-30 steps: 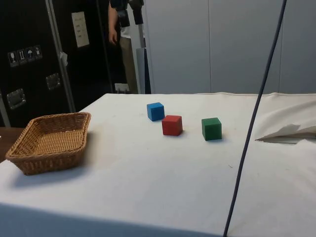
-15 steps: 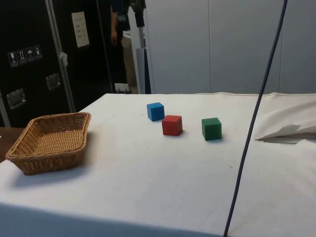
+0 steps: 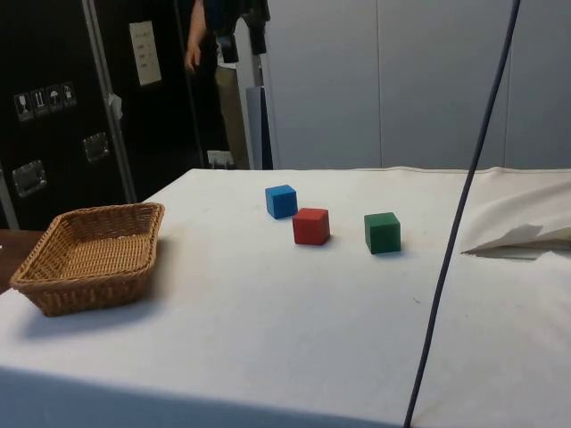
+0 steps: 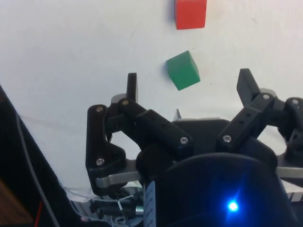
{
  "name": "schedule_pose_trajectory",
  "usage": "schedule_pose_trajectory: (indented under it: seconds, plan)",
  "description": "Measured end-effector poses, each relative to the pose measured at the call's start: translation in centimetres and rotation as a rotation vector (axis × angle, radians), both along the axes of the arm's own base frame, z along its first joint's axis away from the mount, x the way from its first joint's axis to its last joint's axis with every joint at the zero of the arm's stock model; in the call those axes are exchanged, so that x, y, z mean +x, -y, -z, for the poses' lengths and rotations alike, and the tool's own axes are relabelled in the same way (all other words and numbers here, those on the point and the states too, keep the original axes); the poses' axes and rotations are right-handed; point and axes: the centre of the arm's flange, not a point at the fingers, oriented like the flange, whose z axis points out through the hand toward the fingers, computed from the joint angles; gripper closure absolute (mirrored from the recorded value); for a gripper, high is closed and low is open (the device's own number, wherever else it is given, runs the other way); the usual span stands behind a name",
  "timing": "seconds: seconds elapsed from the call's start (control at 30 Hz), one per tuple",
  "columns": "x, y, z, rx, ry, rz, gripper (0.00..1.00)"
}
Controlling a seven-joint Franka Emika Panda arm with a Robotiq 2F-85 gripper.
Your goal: Pick up the blue cube and place it into the basket.
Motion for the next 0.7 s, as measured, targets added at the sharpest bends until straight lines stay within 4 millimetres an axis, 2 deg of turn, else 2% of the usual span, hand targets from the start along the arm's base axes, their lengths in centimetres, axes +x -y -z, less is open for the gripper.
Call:
schedule_pose_trajectory:
  seconds: [0.23,0.7]
  plan:
    - [0.1,0.9,0.6,-0.006,0.001,0.035,0.00]
    - [0.6,2.8,3.3,-0.014,0.012,0.101,0.00]
